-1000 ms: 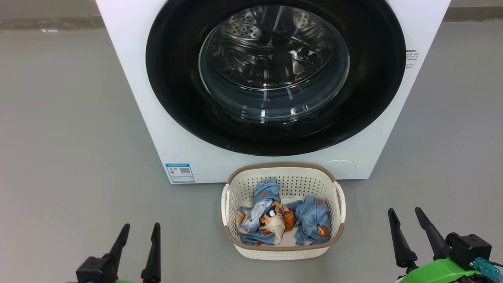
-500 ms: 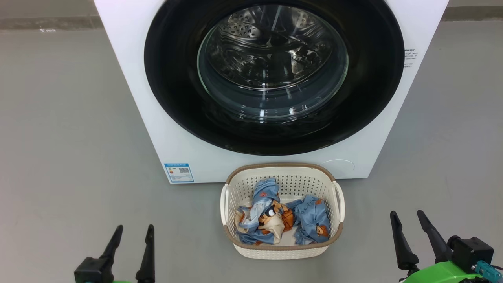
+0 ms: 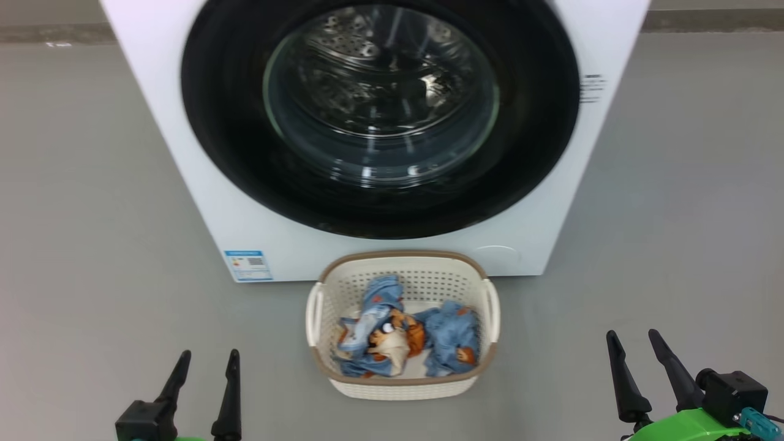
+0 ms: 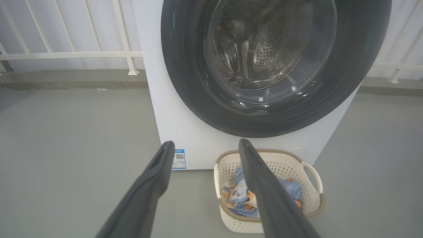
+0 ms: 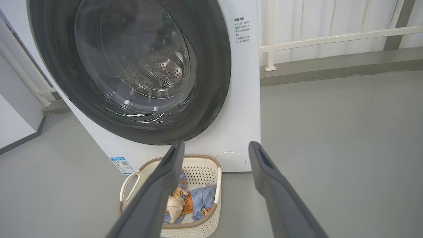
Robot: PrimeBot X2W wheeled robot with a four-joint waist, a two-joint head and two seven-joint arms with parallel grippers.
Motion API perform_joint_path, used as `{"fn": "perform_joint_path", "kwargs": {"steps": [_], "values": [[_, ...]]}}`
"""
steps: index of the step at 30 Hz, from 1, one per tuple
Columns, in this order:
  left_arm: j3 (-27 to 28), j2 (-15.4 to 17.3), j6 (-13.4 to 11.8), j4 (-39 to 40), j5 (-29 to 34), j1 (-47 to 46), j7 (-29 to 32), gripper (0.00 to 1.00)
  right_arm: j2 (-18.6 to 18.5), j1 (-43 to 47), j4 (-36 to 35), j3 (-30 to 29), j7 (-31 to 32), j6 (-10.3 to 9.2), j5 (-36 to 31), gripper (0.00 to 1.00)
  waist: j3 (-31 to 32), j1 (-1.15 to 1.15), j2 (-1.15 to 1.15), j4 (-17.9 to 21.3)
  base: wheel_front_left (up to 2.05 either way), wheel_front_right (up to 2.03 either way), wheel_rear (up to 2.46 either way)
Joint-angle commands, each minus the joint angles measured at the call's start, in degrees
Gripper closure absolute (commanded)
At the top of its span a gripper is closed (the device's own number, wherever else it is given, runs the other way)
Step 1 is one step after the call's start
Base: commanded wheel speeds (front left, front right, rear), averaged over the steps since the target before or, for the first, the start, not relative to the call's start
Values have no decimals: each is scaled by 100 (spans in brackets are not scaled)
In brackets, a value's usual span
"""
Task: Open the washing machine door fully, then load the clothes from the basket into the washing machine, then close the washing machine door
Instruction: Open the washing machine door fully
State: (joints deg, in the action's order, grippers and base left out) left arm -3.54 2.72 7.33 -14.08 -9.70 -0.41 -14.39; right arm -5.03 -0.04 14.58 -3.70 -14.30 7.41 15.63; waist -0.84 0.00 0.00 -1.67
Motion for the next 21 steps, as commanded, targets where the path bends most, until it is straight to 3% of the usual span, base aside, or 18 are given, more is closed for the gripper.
{"fn": "perform_joint_path", "kwargs": {"steps": [1, 13, 21], "values": [[168, 35, 15, 121, 59, -220, -61, 0, -62, -70, -147, 154, -70, 8, -44, 0, -8, 0, 0, 5, 101, 134, -235], [122, 24, 15, 102, -119, -261, -61, 0, -56, -81, -142, 143, -70, 8, -22, 0, -25, 0, 0, 35, 106, 123, -229], [108, 23, 15, 113, -301, -286, -61, 0, -35, -105, -146, 140, -70, 8, -9, 0, -55, 0, 0, 48, 68, 68, -136]]}}
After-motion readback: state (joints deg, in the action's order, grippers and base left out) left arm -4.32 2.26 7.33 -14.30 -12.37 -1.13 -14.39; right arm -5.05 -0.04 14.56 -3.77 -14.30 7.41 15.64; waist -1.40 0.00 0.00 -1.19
